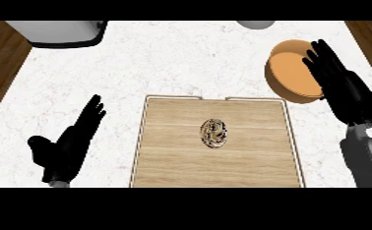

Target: Pick the cupcake from the tray and place it in the pot

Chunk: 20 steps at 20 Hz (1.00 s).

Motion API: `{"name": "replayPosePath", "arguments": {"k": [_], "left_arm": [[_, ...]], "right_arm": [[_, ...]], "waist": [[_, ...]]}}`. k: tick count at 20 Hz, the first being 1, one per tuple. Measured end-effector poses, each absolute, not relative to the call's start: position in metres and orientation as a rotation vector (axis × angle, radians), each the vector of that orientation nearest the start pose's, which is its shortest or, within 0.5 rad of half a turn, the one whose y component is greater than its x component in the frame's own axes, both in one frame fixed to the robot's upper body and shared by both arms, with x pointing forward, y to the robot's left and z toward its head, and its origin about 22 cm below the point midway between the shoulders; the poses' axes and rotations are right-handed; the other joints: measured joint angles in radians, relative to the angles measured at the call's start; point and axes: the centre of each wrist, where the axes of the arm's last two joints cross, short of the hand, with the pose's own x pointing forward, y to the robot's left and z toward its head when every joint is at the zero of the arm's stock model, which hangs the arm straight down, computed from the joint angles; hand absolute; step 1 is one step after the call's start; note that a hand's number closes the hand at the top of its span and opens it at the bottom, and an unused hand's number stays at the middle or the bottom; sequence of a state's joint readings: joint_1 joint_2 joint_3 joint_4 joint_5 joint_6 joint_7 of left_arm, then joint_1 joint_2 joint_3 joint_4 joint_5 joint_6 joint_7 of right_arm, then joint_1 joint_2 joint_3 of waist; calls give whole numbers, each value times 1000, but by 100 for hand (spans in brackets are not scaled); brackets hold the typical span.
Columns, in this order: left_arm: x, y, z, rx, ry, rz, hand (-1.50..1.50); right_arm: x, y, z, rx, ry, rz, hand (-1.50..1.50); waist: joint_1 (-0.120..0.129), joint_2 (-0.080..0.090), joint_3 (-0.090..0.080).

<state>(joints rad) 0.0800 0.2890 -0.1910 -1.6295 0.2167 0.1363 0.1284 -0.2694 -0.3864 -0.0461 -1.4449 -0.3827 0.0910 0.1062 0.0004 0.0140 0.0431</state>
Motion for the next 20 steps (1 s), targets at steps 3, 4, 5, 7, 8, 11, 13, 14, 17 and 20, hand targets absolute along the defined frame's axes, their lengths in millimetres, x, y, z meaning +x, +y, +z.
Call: {"name": "replayPosePath", "arguments": {"k": [3,4,5,7,8,11,13,14,17,20], "left_arm": [[231,257,21,50,-1462,-77,0],[236,257,28,58,-1505,-79,0],[242,256,37,60,-1555,-77,0],[250,254,50,60,-1624,-70,0],[254,253,55,55,-1654,-61,0],[267,250,68,53,-1722,-24,0],[272,249,74,46,-1749,-14,0],[275,248,76,47,-1759,-10,0],[284,246,82,52,-1781,6,0],[291,252,85,69,-1782,13,0]], "right_arm": [[319,-292,87,254,-1661,192,150],[324,-283,94,334,-1692,247,150],[329,-274,102,417,-1719,307,150],[337,-263,132,458,-1804,494,150],[340,-266,145,410,-1841,586,-150],[347,-272,145,401,-1908,762,-150],[350,-272,144,439,-1966,866,-150],[352,-274,144,466,-1990,911,-150],[356,-280,143,474,-2052,1024,-150],[359,-282,142,382,-2067,1161,-150]], "waist": [[21,-3,-20],[34,-3,-24],[50,-2,-26],[73,-9,-34],[74,-5,-37],[68,9,-37],[67,12,-37],[65,14,-37],[57,15,-37],[49,11,-38]]}}
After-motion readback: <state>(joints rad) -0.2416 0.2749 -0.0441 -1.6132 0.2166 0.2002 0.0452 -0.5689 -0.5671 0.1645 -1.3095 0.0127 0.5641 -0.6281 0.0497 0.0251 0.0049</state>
